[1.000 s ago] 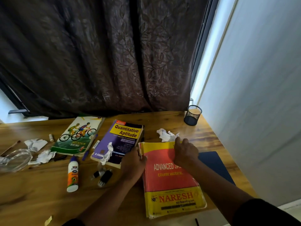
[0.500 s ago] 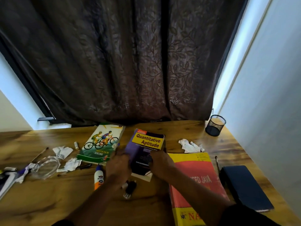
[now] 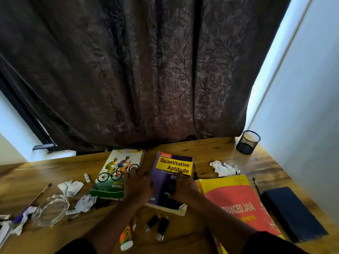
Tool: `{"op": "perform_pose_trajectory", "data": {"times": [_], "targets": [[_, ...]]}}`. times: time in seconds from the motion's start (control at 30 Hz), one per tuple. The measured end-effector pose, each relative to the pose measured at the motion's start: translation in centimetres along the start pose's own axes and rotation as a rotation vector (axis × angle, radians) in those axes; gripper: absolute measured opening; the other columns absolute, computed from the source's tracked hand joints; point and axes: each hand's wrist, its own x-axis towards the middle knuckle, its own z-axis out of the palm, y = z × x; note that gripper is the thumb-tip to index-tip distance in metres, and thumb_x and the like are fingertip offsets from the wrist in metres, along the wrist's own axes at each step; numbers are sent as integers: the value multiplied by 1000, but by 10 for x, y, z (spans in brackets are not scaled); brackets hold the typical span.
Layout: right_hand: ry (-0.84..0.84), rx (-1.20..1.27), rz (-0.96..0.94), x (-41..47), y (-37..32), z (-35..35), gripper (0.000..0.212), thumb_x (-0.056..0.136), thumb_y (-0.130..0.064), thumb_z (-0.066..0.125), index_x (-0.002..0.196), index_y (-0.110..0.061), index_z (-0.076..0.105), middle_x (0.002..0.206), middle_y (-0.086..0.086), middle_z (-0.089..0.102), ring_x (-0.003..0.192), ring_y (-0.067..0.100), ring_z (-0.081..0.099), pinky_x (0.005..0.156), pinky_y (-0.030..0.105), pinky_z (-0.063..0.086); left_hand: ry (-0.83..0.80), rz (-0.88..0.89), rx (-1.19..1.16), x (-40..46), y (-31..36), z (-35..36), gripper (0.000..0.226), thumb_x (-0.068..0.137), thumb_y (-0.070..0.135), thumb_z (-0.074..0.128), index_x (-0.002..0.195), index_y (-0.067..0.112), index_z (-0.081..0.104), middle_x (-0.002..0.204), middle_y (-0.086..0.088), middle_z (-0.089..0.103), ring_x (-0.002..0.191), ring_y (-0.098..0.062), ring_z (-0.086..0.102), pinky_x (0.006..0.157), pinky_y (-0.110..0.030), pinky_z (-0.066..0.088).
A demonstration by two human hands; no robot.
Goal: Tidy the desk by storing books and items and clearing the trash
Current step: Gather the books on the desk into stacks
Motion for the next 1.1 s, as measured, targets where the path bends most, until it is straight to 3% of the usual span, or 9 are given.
{"op": "perform_pose_trajectory", "data": {"times": [0.23,0.4,0.47,0.53,0.57,0.63,0.7,0.83,1.1], "targets": [[-55,13,93,8,-5,-9,113,79,-42,84,159,-6,12,150,14,43,140,33,43,112,38,43,-184,-97,-177,44,21,5,60,100,62,31,120,20,67,143,-7,55,139,-33,34,114,-50,29],[-20,97,206,10,-6,1,118,76,-41,87,160,-14,9,150,19,43,137,35,45,109,41,47,-242,-237,-392,51,36,-11,59,99,60,45,129,13,64,144,-16,55,138,-35,42,110,-39,35],[19,192,246,10,-5,8,114,80,-42,83,160,-19,5,152,23,34,139,38,41,110,43,45,-248,-269,-549,58,37,-14,35,101,48,54,103,16,67,110,-13,65,105,-26,60,90,-31,45],[76,240,262,9,-6,14,111,80,-46,81,159,-22,6,149,24,33,137,39,42,109,43,45,-259,-284,-676,60,38,-18,31,100,36,62,75,26,48,76,-1,49,64,-10,44,64,-27,38],[102,255,267,9,-6,16,110,79,-46,80,158,-22,7,147,24,35,135,39,43,109,44,46,-255,-305,-702,63,39,-17,31,98,35,65,75,27,47,77,-2,49,62,-10,43,63,-26,36],[141,313,276,10,-6,19,105,80,-45,78,156,-21,9,145,24,36,132,39,44,108,43,45,-225,-287,-712,62,37,-21,24,91,38,71,105,19,65,107,-15,63,87,-27,62,74,-27,39],[179,384,265,9,-4,18,95,82,-43,76,152,-19,16,141,23,41,129,40,48,105,43,48,-205,-263,-731,66,35,-18,61,80,48,75,130,16,63,129,-15,64,110,-37,64,83,-30,46],[281,526,258,7,1,18,76,86,-42,71,143,-22,25,134,19,52,117,39,59,93,48,56,-184,-329,-852,69,28,-25,49,80,45,78,119,17,70,117,-12,72,105,-35,67,91,-41,56],[407,1015,85,12,5,11,84,82,-40,83,148,-22,34,133,1,64,121,26,64,95,34,52,-25,-245,-1145,63,27,-72,49,67,38,79,114,22,76,94,0,79,89,-29,75,84,-52,61]]}}
